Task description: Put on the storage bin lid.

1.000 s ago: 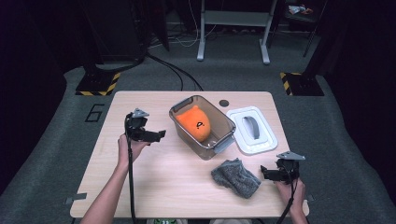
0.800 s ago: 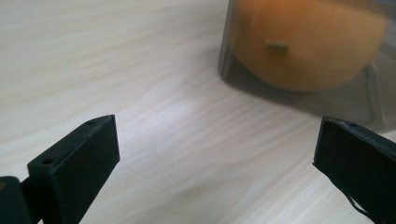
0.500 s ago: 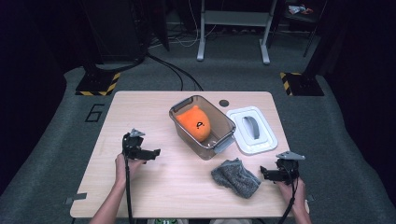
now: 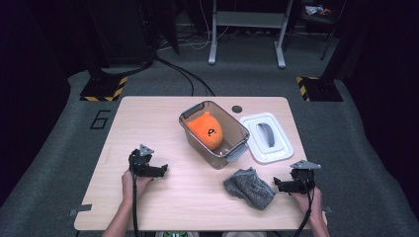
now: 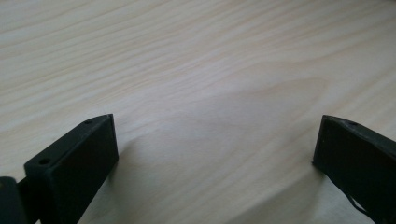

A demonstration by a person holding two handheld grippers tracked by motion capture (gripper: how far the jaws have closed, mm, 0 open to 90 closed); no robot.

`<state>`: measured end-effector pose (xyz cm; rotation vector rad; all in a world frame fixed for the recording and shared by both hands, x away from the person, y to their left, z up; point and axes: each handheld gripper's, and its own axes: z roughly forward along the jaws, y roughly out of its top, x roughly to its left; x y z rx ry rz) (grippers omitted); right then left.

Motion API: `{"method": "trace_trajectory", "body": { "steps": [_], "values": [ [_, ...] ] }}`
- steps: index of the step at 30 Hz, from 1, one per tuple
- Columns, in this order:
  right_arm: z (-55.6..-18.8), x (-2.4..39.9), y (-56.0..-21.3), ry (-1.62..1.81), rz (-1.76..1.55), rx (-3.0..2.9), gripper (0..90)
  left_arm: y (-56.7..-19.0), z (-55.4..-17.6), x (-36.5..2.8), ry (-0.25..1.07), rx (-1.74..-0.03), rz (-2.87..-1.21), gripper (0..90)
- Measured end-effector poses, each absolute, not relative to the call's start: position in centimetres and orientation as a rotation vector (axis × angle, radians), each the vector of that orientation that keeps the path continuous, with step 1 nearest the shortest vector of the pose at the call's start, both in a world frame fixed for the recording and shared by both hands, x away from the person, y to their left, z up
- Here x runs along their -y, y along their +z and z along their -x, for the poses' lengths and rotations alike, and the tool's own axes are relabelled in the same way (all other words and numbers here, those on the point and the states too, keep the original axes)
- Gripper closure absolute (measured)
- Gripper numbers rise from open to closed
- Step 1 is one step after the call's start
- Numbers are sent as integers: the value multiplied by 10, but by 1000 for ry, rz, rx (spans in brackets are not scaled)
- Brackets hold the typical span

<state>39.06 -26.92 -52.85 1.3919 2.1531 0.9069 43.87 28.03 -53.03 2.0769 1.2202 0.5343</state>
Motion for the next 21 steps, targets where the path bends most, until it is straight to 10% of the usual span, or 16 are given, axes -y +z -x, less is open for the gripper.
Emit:
{"method": "trace_trajectory", "body": {
  "steps": [21],
  "values": [
    [-423,263,-480,921,-1380,-2163,47,-530,-441,-276,536,-1206,-2081,3]
  ]
}}
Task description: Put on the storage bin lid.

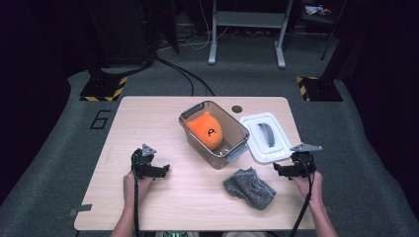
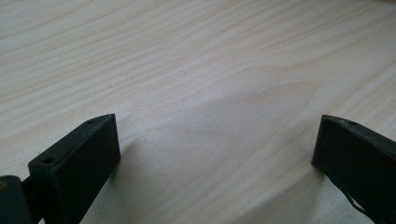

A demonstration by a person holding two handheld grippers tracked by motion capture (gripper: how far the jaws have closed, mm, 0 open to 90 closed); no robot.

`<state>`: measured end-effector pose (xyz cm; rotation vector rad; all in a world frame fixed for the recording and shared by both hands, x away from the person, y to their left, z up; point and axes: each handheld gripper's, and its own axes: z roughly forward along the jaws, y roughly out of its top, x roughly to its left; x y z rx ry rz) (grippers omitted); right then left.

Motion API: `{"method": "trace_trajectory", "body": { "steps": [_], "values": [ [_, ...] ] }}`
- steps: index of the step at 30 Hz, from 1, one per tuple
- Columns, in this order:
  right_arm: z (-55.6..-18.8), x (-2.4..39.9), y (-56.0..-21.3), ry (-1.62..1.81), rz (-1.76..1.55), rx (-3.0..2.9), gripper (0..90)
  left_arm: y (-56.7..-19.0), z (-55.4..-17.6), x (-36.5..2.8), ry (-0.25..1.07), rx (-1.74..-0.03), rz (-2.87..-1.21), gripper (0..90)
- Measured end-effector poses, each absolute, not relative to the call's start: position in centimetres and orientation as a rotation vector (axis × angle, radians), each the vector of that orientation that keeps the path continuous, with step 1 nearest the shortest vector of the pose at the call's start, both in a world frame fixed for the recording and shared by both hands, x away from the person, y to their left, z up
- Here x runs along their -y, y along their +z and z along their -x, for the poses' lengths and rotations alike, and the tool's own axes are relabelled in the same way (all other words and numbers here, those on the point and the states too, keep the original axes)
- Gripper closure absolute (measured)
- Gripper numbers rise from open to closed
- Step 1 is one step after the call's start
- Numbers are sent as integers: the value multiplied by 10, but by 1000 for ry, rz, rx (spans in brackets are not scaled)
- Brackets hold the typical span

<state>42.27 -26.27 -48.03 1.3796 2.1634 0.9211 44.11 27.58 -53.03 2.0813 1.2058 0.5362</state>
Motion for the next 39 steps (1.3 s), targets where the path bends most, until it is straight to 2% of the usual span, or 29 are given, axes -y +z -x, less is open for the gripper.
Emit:
{"method": "trace_trajectory", "body": {
  "steps": [5,17,24,25,29,39],
  "values": [
    [-447,255,-472,934,-1391,-2165,59,-530,-441,-276,538,-1210,-2076,3],
    [-492,248,-476,924,-1454,-2153,82,-530,-442,-275,539,-1213,-2075,3],
    [-512,240,-479,914,-1471,-2149,148,-530,-442,-276,539,-1213,-2076,4],
    [-517,237,-479,883,-1457,-2137,180,-530,-442,-275,542,-1214,-2075,4],
    [-526,236,-483,875,-1499,-2156,197,-530,-442,-275,542,-1214,-2075,3],
    [-546,232,-495,864,-1543,-2147,377,-530,-442,-275,543,-1215,-2075,3]
  ]
}}
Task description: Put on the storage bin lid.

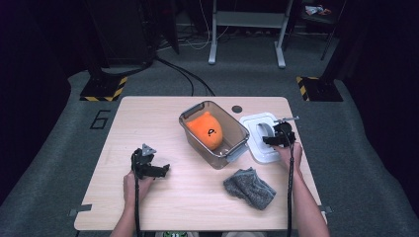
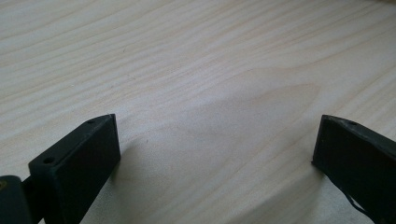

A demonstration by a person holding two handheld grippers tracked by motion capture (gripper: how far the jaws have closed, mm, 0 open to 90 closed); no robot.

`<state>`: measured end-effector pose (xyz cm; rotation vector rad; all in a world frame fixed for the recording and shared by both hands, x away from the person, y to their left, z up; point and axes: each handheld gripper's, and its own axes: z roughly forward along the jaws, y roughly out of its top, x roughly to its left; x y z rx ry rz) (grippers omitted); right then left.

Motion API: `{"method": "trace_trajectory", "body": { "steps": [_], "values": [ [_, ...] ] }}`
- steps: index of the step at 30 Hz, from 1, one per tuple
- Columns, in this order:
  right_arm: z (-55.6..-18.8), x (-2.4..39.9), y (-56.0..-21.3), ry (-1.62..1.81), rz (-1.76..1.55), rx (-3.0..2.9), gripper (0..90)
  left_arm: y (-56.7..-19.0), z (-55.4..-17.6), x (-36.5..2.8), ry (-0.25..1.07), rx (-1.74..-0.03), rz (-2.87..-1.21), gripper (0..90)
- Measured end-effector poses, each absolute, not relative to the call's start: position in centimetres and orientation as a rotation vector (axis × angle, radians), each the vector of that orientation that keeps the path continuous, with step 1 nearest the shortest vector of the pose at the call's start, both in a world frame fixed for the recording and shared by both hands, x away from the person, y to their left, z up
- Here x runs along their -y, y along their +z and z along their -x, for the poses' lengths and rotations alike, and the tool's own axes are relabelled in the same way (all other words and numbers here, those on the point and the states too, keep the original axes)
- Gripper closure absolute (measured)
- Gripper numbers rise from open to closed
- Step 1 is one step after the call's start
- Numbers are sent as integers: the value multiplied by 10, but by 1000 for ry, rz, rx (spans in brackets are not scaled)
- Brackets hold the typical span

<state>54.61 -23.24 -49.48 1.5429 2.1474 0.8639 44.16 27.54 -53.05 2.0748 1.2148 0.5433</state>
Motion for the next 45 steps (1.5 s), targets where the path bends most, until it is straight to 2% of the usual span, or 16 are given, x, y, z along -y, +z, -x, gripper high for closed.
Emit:
{"method": "trace_trajectory", "body": {
  "steps": [6,7,8,14,33,45],
  "values": [
    [-554,226,-498,864,-1538,-2148,549,-530,-442,-275,543,-1215,-2074,4],
    [-554,226,-498,864,-1538,-2148,549,-530,-442,-275,543,-1215,-2074,4],
    [-555,224,-500,846,-1532,-2143,609,-530,-442,-275,543,-1215,-2075,4],
    [-554,228,-499,901,-1559,-2108,661,-530,-442,-275,543,-1216,-2074,4],
    [-539,225,-473,941,-1490,-2110,665,-530,-441,-275,545,-1216,-2074,4],
    [-526,238,-451,956,-1491,-2082,666,-530,-441,-275,551,-1214,-2074,4]
  ]
}}
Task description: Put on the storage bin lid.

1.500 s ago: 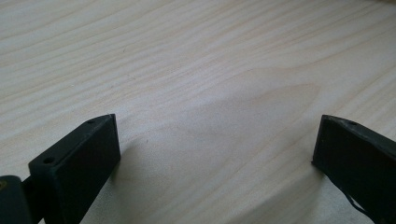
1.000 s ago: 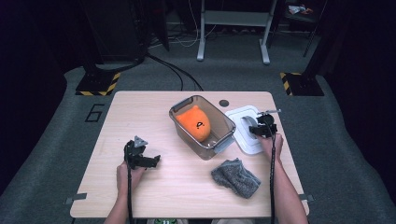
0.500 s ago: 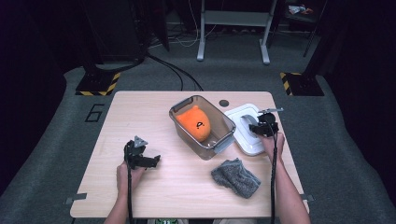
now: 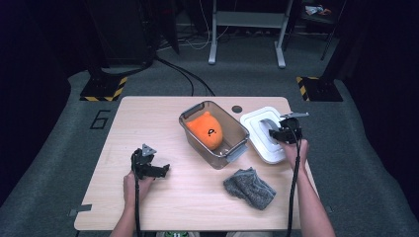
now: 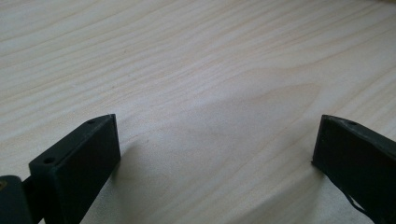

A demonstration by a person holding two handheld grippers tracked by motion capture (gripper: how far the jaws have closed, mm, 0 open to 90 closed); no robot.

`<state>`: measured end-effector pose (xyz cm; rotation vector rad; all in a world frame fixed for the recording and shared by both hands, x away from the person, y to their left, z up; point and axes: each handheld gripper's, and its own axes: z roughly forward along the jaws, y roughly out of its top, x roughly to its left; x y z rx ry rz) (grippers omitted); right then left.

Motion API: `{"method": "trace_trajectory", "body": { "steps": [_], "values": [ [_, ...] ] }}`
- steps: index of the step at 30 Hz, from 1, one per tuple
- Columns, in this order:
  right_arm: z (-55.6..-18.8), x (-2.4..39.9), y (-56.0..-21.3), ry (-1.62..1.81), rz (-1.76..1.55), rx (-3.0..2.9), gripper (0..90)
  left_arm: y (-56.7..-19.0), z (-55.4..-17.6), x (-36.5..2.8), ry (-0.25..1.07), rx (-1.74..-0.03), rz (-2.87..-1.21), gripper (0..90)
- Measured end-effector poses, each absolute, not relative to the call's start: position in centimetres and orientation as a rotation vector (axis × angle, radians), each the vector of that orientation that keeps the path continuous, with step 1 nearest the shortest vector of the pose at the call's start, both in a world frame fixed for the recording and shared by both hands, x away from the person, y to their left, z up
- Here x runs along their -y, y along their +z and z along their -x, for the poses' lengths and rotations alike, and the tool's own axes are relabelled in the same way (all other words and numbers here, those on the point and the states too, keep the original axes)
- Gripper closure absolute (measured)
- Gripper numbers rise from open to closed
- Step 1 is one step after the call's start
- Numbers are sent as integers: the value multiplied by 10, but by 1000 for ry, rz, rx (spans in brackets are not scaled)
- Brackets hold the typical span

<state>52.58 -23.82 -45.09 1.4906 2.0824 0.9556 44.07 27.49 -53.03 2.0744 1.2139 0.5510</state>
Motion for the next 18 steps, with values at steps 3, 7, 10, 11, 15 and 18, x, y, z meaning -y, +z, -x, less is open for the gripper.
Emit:
{"method": "trace_trajectory", "body": {
  "steps": [3,7,10,11,15,18],
  "values": [
    [-525,241,-444,965,-1495,-2071,666,-530,-441,-275,550,-1215,-2072,4],
    [-524,243,-433,972,-1486,-2061,666,-530,-441,-275,553,-1214,-2073,4],
    [-524,245,-428,970,-1470,-2062,666,-530,-441,-275,553,-1215,-2072,3],
    [-524,246,-422,980,-1462,-2055,666,-530,-440,-275,553,-1217,-2072,4],
    [-524,248,-410,979,-1466,-2045,666,-530,-440,-275,553,-1217,-2072,4],
    [-524,250,-403,992,-1462,-2036,666,-530,-440,-275,552,-1217,-2071,4]
  ]
}}
